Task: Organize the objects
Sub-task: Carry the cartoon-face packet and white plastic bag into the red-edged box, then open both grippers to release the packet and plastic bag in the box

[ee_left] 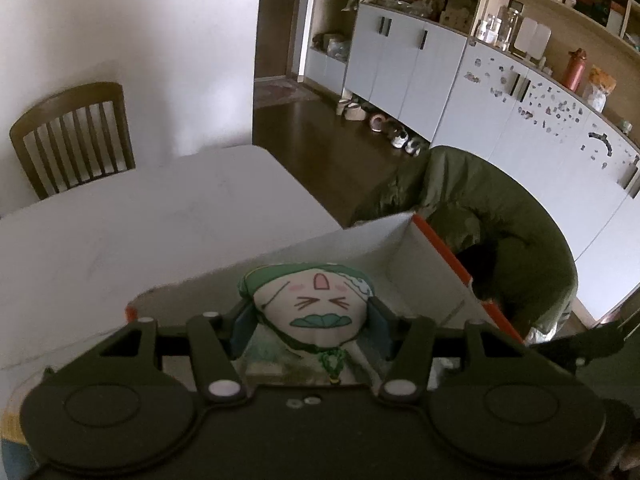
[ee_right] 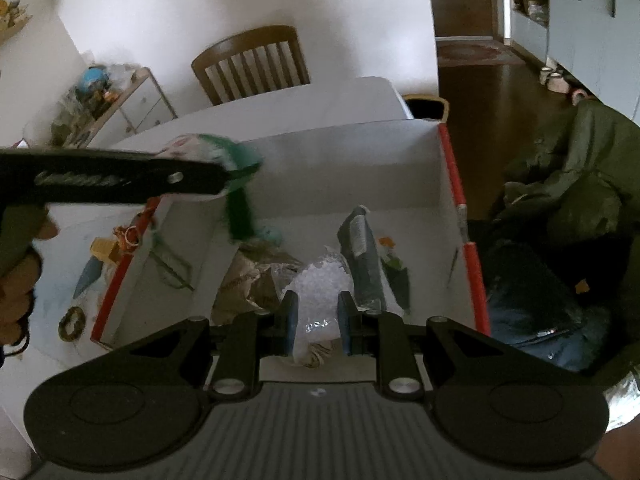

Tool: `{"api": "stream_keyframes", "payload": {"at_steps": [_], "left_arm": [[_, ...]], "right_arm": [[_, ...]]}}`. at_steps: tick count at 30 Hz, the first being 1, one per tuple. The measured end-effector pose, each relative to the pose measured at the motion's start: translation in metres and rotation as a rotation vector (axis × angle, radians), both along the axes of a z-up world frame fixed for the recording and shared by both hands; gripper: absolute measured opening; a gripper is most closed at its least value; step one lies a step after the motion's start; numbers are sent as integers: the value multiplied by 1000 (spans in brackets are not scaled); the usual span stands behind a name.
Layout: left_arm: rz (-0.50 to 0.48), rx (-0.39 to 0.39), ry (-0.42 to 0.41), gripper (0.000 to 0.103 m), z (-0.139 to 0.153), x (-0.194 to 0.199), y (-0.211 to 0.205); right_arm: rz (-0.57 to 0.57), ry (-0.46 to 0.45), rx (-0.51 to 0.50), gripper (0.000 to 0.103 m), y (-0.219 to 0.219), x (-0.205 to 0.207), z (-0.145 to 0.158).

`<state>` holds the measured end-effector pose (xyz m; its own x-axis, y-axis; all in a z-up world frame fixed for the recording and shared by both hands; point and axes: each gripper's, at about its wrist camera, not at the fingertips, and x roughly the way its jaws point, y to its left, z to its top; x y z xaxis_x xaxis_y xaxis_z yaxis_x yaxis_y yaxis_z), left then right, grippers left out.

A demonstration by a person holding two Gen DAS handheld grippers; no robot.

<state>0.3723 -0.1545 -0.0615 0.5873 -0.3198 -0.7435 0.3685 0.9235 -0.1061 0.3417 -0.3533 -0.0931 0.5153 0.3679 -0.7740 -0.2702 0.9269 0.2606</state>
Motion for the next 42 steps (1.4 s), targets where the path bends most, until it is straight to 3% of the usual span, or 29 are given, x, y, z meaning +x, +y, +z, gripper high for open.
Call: {"api": "stream_keyframes", "payload": {"at_steps": [6,13,22,37,42], "left_arm": [[-7,51,26,57,-21,17,-10],[-8,106,112,57,-55,29,-12],[-10,167,186,57,-79,38,-6],[1,171,214,66,-79,41,-8],[2,151,199,74,-78,38,-7]], "right_arm": [[32,17,-16,21,10,9,-9],[53,47,-35,21,17,19,-22],[74,61,-52,21,26,25,-30],[91,41,-68,21,29,27,-27],[93,41,-42,21,27,25,-22]]}}
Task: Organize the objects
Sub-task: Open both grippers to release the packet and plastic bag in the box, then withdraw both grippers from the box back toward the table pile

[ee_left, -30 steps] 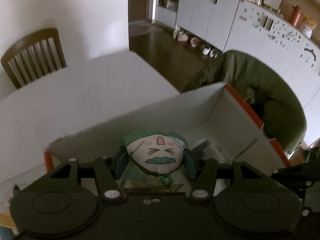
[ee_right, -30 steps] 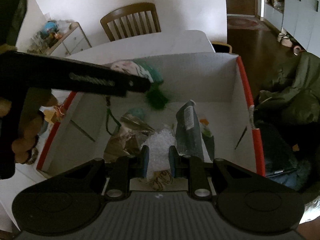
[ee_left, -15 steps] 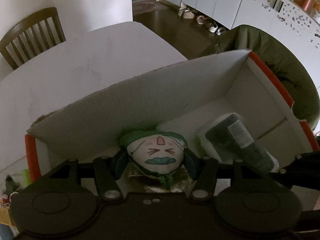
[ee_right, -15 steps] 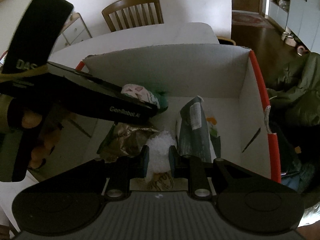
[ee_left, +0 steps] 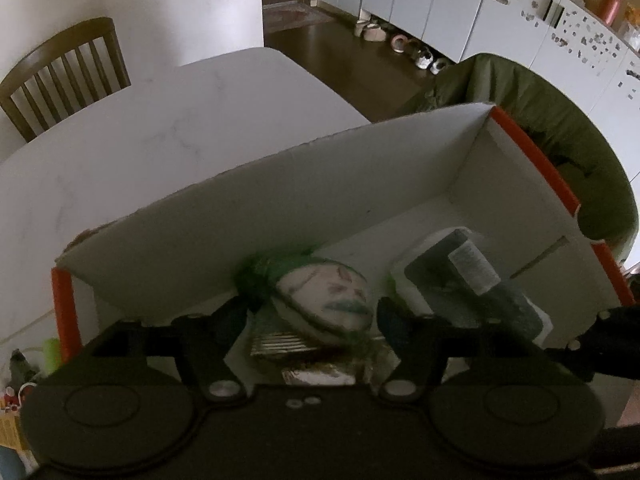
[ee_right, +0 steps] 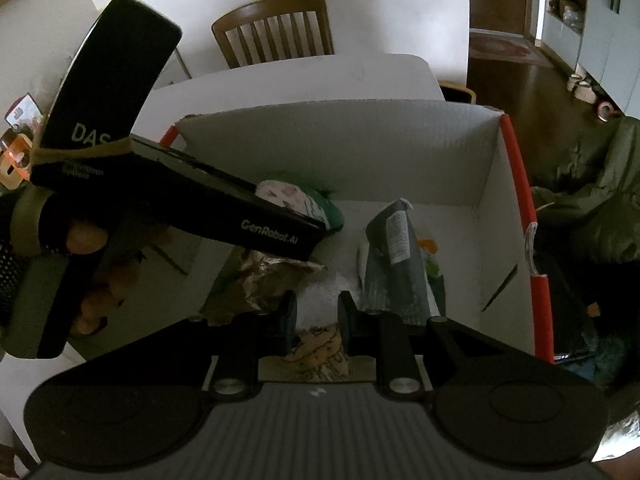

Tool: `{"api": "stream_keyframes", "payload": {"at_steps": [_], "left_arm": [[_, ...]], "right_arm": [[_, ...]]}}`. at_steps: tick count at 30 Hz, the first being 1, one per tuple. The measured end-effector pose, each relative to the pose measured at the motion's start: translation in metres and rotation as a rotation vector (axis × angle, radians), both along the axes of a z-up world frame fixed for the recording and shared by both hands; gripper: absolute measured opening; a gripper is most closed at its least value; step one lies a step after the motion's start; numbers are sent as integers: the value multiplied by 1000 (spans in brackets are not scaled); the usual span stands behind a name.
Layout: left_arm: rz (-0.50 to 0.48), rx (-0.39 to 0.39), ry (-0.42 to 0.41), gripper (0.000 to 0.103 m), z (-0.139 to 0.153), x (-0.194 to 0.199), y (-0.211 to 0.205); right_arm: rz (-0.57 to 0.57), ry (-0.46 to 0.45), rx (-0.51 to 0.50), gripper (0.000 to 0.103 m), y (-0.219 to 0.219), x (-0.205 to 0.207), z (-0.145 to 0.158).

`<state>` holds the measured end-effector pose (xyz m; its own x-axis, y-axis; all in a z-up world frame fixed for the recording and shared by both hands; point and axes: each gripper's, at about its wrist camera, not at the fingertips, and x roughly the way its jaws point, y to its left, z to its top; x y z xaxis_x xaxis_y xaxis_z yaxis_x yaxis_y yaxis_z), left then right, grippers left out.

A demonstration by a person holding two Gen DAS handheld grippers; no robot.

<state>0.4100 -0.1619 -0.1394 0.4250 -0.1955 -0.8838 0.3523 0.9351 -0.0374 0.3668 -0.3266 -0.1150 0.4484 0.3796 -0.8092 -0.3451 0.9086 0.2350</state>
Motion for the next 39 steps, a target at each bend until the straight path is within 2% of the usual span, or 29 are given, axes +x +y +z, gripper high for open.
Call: {"api": "stream_keyframes", "payload": {"at_steps": [13,24,32,35,36,37,39], "left_arm": [[46,-67,-61,75,25,-32,25],[63,-119,-196,76,68,-78,39],[56,-156,-271,82,94,-116,59],[52,-165,-287,86,101,-129,71],[52,-167,-291,86,103,-133,75],[52,-170,-293,87,105,-136,79],[58,-175,-298,90,108,-142,88]], "right_arm": [[-24,-24,58,22,-14,-17,17],[-24,-85,65,23,-17,-40,46],[-45,-137,71,23,-9,-59,65],[-60,-158,71,31,-3,-67,72],[-66,-168,71,37,0,-70,75],[-70,-178,73,47,3,-73,77],[-71,-195,79,56,9,-79,81]]}}
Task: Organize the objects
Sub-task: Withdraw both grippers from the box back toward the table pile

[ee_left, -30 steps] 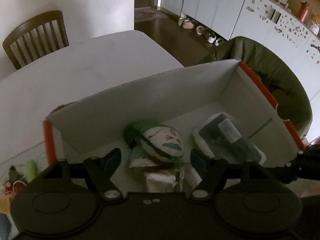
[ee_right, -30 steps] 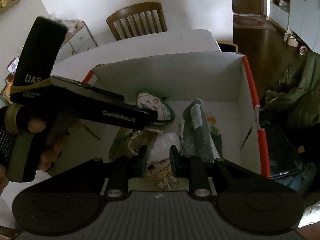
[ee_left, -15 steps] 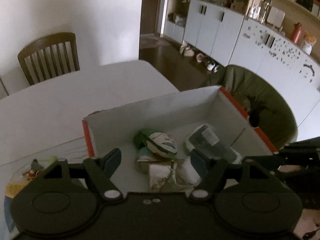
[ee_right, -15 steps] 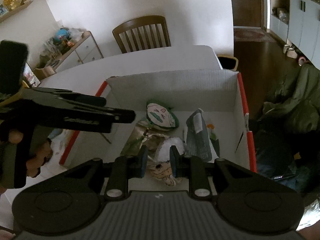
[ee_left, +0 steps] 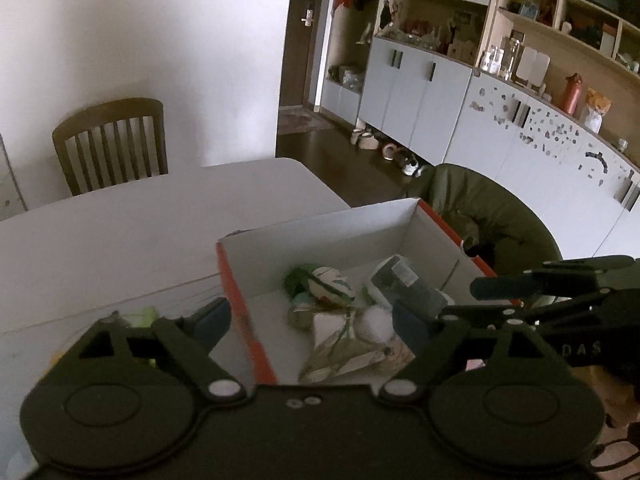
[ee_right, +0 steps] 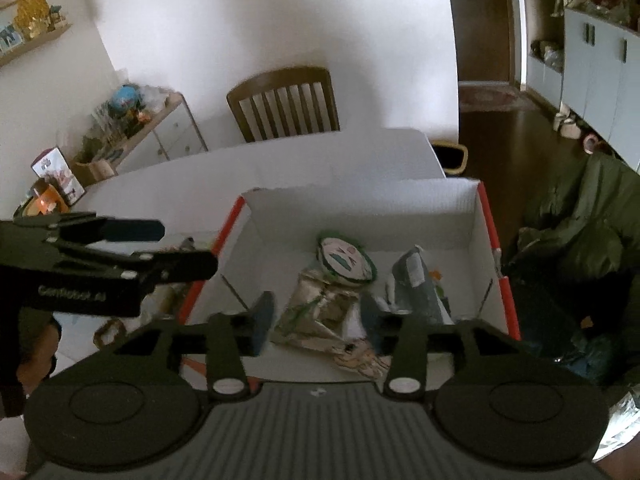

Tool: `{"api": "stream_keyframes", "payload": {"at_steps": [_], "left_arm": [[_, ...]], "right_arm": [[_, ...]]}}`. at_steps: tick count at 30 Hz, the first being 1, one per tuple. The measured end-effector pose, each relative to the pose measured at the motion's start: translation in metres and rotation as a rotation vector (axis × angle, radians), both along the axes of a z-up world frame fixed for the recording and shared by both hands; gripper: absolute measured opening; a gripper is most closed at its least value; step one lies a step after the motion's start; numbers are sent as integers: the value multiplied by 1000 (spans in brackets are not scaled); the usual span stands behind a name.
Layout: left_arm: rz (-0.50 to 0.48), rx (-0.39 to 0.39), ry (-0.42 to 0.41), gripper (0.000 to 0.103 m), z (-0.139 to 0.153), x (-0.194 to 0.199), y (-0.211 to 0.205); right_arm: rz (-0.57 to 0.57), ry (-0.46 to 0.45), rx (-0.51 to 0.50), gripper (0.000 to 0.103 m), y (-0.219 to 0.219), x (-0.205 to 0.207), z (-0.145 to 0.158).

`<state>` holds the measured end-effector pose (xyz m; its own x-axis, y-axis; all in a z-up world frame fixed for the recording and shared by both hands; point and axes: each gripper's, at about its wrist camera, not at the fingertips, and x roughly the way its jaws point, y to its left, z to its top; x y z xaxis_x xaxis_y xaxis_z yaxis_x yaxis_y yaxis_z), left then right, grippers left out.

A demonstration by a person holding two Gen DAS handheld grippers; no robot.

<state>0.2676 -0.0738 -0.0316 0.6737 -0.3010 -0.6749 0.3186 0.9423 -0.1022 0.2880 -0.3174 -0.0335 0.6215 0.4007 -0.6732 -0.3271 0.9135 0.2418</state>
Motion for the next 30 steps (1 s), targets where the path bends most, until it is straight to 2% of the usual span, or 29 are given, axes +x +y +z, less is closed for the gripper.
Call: {"api": "stream_keyframes", "payload": {"at_steps": [5,7,11,13,18,30], "left_arm": [[31,-4,-15,101,5,-13,29],[46,-5,-21,102,6,-18,44],[67,14,-29,102,4,-26,72],[75,22,-28,102,2,-29,86],[110,29,-44,102,-6,-38,121],[140,54,13,102,-37,-56,197]], "right_arm": [[3,-4,5,57,22,-9,5],[4,-8,10,64,31,-13,8],[13,-11,14,69,51,-17,12],[16,-17,14,75,62,-20,13],[26,-18,15,79,89,-24,16],[43,7,4,80,161,-15,14]]}}
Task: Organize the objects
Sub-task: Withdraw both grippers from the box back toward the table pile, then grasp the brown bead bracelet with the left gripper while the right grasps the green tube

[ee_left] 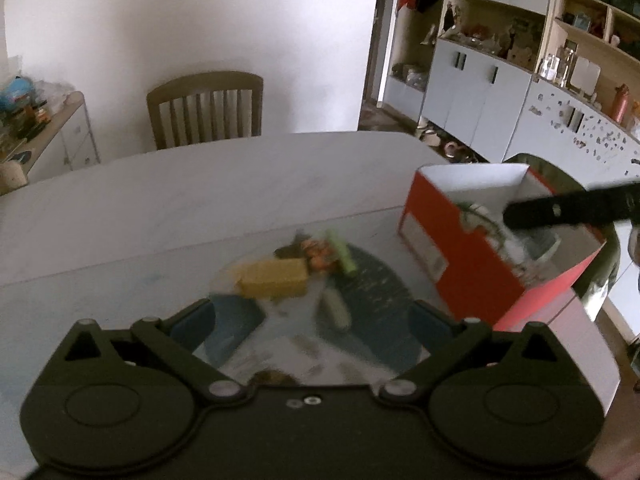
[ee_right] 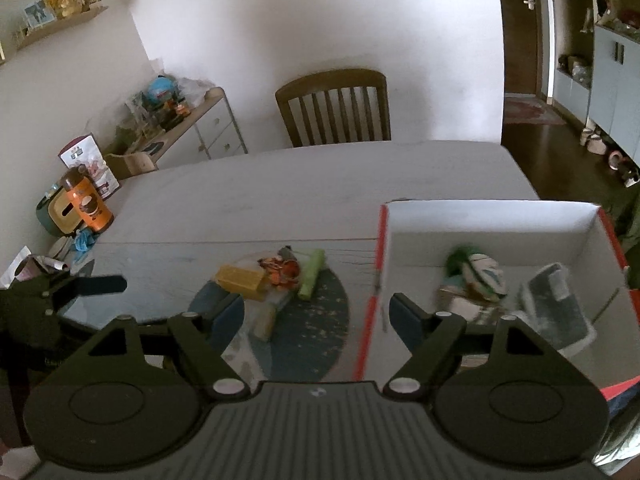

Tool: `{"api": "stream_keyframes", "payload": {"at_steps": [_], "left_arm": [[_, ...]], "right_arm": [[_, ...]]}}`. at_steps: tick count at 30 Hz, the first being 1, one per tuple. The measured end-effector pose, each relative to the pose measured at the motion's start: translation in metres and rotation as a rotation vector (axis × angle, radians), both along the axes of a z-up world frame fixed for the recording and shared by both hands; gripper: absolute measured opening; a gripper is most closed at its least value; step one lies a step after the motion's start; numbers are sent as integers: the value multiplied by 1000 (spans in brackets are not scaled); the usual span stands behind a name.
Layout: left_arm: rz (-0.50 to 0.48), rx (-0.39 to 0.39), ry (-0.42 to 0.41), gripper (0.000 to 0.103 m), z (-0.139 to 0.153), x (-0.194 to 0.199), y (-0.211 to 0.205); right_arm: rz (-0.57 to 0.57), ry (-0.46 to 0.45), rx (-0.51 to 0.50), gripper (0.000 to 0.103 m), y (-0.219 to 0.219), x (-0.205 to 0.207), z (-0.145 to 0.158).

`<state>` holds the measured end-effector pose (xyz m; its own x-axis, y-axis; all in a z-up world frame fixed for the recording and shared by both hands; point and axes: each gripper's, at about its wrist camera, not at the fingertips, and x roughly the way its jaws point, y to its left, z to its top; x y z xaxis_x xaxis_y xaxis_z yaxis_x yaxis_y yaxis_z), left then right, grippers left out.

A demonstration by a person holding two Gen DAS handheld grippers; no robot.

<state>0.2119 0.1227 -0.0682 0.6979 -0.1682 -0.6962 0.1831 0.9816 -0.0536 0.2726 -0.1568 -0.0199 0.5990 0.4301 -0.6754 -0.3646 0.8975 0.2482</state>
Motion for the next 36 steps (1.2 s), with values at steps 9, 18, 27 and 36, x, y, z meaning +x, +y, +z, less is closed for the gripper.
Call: {"api": "stream_keyframes", "payload": {"at_steps": [9,18,27,36], "left_arm": [[44,9,54,102,-38,-3,46],[44,2,91,102,-68,4,67],[16,15,130,93,-92,15,64],[14,1,168,87,-105,24,68]], "right_arm": [[-6,62,-9,80,53,32,-18],[-71,142,-49,80,90,82,-48],[-145,198,-125,79,111,126,-86],[-196,252,-171,64,117,160,-113]]}}
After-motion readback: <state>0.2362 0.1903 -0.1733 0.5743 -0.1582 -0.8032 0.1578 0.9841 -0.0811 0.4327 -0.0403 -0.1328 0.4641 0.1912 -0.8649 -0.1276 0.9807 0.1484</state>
